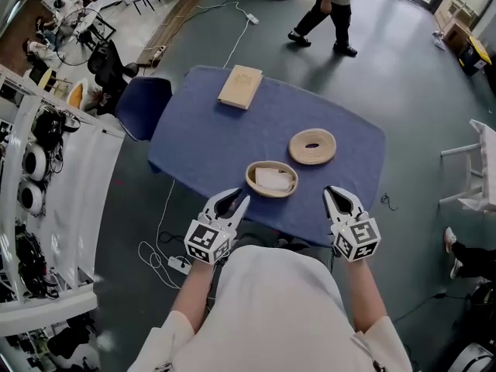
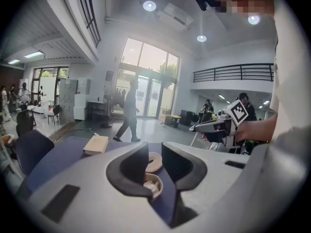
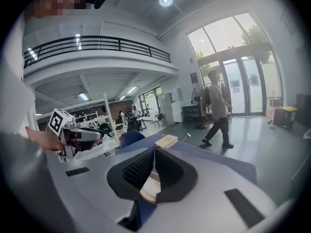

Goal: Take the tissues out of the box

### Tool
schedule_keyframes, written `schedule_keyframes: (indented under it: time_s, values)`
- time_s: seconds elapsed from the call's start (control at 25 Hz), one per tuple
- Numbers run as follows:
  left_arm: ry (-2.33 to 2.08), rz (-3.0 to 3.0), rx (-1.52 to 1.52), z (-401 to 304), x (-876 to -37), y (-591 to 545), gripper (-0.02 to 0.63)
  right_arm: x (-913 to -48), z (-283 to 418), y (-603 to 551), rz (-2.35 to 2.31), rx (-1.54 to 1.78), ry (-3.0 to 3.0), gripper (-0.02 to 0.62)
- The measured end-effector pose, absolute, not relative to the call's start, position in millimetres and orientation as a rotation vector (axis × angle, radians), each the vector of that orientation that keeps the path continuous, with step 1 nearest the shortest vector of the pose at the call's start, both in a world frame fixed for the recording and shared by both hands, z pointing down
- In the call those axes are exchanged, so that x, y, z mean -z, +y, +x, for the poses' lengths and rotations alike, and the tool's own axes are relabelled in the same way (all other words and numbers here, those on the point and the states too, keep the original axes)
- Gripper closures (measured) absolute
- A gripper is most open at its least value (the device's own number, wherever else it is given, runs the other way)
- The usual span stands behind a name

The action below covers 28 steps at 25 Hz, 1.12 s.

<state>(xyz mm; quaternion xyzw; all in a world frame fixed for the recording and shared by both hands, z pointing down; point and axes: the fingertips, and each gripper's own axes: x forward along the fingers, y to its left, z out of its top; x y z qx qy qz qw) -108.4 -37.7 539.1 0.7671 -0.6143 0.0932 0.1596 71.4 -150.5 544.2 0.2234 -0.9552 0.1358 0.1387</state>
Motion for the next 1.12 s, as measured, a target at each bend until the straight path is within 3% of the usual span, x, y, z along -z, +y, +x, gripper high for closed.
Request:
schedule_keyframes:
  time_s: [0.64,1.12]
  values:
    - [-1.493,2.333,-0.465,-135.9,-559.0,-101.0,0.515,-552.5,51.8,-170.0,0.861,-0.524,-2.663,0.560]
    - [-1.069,2.438,-0.744,-137.5,-671.7,-124.1,0.506,-595.9,39.2,-158.3,1.046,-0.611,-2.501,0.561]
